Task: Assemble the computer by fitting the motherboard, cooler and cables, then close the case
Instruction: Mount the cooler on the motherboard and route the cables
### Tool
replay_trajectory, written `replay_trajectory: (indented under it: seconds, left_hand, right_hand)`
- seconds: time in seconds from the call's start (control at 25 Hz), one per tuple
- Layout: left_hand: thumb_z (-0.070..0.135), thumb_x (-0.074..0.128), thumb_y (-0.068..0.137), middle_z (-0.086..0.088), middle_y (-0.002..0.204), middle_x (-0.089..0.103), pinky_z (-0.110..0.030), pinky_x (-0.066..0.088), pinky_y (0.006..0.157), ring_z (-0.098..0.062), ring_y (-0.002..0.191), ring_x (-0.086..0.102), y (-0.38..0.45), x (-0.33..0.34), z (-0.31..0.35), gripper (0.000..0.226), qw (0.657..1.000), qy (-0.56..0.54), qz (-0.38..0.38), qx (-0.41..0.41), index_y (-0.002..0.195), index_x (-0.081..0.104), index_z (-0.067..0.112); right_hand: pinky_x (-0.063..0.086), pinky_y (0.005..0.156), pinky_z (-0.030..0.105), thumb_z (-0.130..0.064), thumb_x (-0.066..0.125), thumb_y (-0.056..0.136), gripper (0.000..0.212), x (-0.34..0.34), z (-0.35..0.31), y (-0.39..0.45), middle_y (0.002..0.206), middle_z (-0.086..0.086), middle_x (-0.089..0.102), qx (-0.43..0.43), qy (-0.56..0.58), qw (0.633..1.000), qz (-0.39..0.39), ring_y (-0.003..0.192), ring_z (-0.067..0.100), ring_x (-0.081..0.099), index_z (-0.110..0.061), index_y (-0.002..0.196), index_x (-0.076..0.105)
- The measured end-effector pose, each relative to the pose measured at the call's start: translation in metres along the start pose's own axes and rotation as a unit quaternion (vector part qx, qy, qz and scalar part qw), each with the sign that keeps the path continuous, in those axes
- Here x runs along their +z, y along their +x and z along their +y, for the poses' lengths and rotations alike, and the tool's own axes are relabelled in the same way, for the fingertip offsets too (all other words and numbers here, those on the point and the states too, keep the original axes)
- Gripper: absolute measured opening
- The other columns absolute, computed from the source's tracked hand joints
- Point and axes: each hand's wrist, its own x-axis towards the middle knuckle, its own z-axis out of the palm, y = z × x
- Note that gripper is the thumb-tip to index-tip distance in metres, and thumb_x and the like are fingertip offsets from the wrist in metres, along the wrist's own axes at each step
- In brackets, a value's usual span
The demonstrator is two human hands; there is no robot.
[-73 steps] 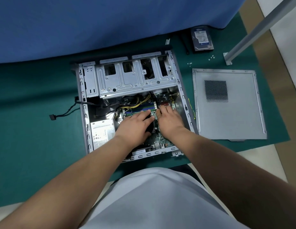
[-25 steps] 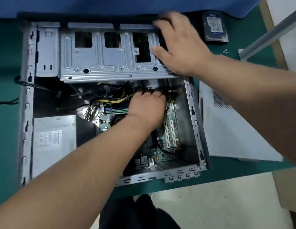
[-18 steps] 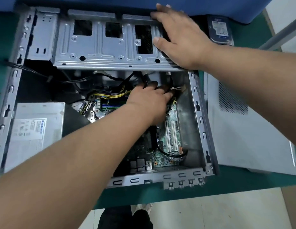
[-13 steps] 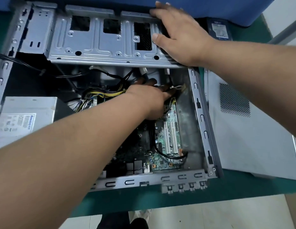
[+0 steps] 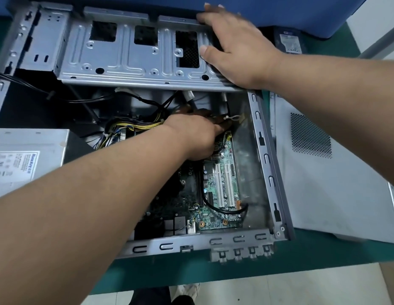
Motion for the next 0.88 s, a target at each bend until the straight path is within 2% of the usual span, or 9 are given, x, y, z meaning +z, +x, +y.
replay_trajectory:
  seconds: [0.24, 0.36, 0.44, 0.56, 0.68, 0.76, 0.88]
  left_hand:
    - [0.034, 0.039, 0.102, 0.007, 0.164, 0.035, -0.052, 0.026, 0.122, -0.024, 0.15, 0.035, 0.002, 0.002, -0.002, 0.063, 1.0, 0.0, -0.01, 0.004, 0.159, 0.017, 0.048]
    - [0.034, 0.042, 0.103, 0.008, 0.162, 0.037, -0.049, 0.038, 0.116, -0.024, 0.147, 0.039, -0.006, -0.009, 0.001, 0.061, 1.0, -0.015, -0.02, 0.015, 0.16, 0.023, 0.044]
    - [0.037, 0.043, 0.103, 0.009, 0.156, 0.046, -0.044, 0.047, 0.106, -0.023, 0.14, 0.047, -0.021, -0.018, -0.001, 0.054, 0.999, -0.002, 0.028, 0.029, 0.156, 0.033, 0.043]
    - [0.038, 0.042, 0.102, 0.01, 0.138, 0.062, -0.043, 0.054, 0.095, -0.023, 0.126, 0.059, -0.06, -0.027, -0.012, 0.042, 0.992, -0.005, 0.118, 0.045, 0.142, 0.055, 0.037]
    - [0.026, 0.048, 0.097, 0.004, 0.114, 0.07, -0.046, 0.054, 0.086, -0.027, 0.109, 0.063, -0.109, -0.03, -0.043, 0.033, 0.96, -0.044, 0.27, 0.058, 0.122, 0.069, 0.024]
    - [0.025, 0.051, 0.094, 0.001, 0.128, 0.066, -0.05, 0.048, 0.095, -0.031, 0.121, 0.058, -0.137, -0.026, -0.077, 0.036, 0.942, -0.034, 0.334, -0.005, 0.128, 0.066, 0.024]
    - [0.041, 0.047, 0.094, 0.008, 0.162, 0.04, -0.05, 0.031, 0.115, -0.027, 0.149, 0.036, -0.152, -0.026, -0.109, 0.056, 0.954, -0.017, 0.271, -0.126, 0.15, 0.043, 0.043]
  right_hand:
    - [0.008, 0.127, 0.041, -0.049, 0.037, 0.104, 0.062, 0.002, 0.001, 0.002, 0.17, 0.001, 0.017, -0.006, -0.001, 1.0, -0.004, 0.156, 0.022, 0.012, -0.023, 0.159, 0.026]
    - [0.006, 0.127, 0.042, -0.049, 0.035, 0.104, 0.063, 0.001, 0.0, 0.001, 0.17, -0.001, 0.014, -0.002, -0.003, 1.0, -0.009, 0.157, 0.021, 0.009, -0.023, 0.16, 0.024]
    - [0.005, 0.128, 0.043, -0.05, 0.035, 0.104, 0.063, 0.0, 0.0, 0.001, 0.17, -0.001, 0.014, -0.002, -0.006, 1.0, -0.013, 0.157, 0.02, 0.008, -0.023, 0.16, 0.025]
    - [0.006, 0.128, 0.043, -0.049, 0.036, 0.103, 0.064, -0.001, -0.001, 0.001, 0.17, 0.0, 0.015, -0.003, -0.008, 1.0, -0.016, 0.157, 0.02, 0.009, -0.022, 0.16, 0.025]
    - [0.007, 0.128, 0.044, -0.048, 0.037, 0.103, 0.064, -0.003, -0.001, 0.0, 0.169, 0.002, 0.017, 0.001, -0.009, 1.0, -0.015, 0.157, 0.022, 0.011, -0.02, 0.159, 0.027]
    - [0.008, 0.127, 0.045, -0.048, 0.038, 0.103, 0.063, -0.003, -0.004, 0.0, 0.169, 0.003, 0.019, 0.003, -0.009, 1.0, -0.015, 0.156, 0.022, 0.012, -0.019, 0.158, 0.03]
    - [0.011, 0.127, 0.046, -0.048, 0.039, 0.102, 0.063, -0.005, -0.005, -0.002, 0.168, 0.003, 0.022, -0.002, -0.005, 1.0, -0.015, 0.156, 0.023, 0.015, -0.019, 0.157, 0.032]
